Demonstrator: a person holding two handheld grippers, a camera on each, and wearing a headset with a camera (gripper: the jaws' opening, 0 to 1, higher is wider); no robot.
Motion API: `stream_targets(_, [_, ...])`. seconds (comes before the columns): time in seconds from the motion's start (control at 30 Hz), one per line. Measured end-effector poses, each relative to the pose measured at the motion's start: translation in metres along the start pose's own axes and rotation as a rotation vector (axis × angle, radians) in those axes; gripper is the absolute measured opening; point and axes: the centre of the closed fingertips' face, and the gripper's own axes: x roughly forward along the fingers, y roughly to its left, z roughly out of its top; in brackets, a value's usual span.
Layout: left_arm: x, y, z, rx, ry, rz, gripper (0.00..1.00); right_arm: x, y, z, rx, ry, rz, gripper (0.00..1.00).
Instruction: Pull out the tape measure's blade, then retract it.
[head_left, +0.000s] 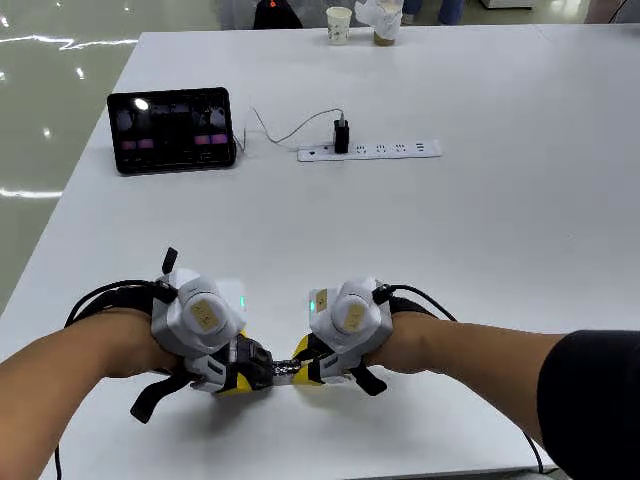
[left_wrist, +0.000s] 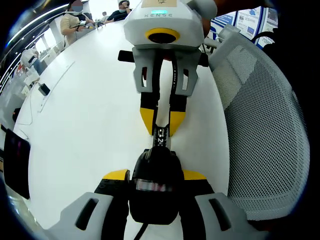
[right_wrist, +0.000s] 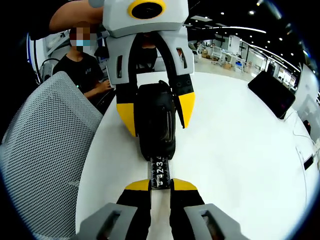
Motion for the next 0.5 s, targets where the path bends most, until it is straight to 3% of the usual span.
stream_targets(0.5, [0.0000, 0.0001, 0.0001, -0.002, -0.007, -0.005, 0.33, -0.0069, -0.0003, -0.0075, 0.023, 0.000, 0.003, 0.10])
